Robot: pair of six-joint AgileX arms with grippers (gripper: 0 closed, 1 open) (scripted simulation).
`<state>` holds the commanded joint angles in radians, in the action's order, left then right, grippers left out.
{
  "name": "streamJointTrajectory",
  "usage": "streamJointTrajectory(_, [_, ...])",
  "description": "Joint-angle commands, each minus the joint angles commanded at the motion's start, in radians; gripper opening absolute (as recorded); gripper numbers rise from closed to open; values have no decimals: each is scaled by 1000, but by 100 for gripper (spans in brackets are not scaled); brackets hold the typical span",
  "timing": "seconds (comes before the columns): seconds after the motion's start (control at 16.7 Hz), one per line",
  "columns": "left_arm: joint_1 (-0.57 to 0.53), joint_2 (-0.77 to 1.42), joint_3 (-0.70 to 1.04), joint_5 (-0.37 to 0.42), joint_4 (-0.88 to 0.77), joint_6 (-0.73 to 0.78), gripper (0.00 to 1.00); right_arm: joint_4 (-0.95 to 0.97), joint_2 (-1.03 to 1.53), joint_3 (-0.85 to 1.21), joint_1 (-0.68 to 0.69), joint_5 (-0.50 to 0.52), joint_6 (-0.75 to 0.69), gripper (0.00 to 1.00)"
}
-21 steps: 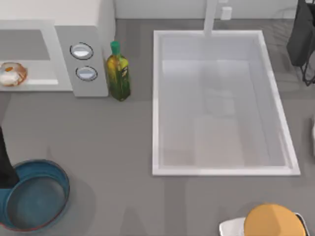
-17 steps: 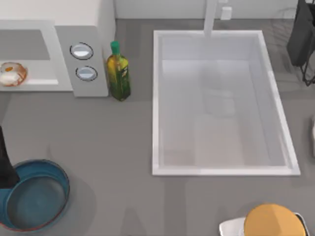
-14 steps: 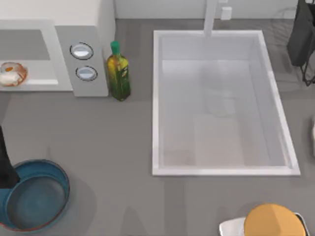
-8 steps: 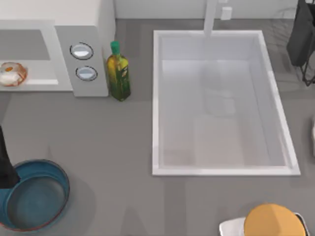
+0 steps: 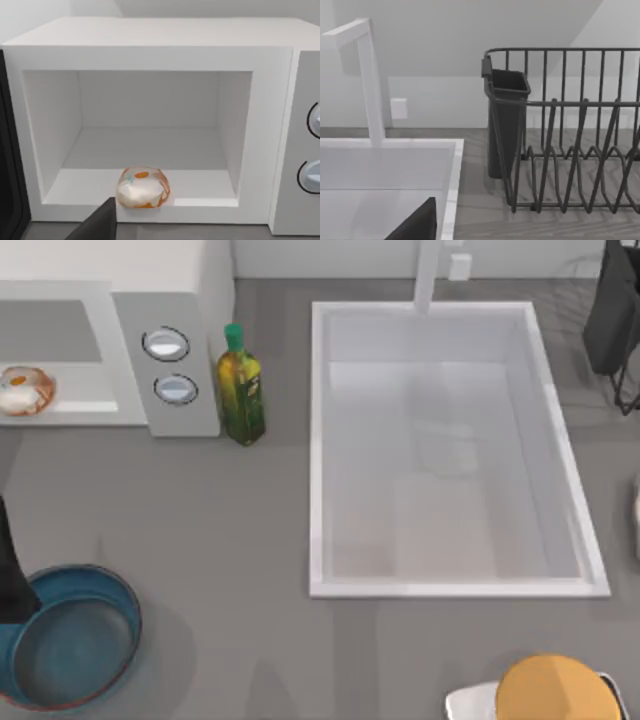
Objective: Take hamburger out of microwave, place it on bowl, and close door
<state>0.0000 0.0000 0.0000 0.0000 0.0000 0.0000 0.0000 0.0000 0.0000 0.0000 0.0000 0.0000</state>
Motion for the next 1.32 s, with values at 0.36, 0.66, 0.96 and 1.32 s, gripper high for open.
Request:
streamJointTrajectory(0.36, [3, 58, 21, 4, 29, 2, 100, 0, 0, 0, 0, 0, 0, 100])
streamJointTrajectory(0.66, [20, 340, 120, 25, 170, 10, 100, 0, 0, 0, 0, 0, 0, 100])
streamJointTrajectory(0.96, [47, 781, 276, 57, 391, 23, 100, 0, 0, 0, 0, 0, 0, 100])
streamJointTrajectory(1.32, [83, 1400, 495, 103, 702, 41, 100, 0, 0, 0, 0, 0, 0, 100])
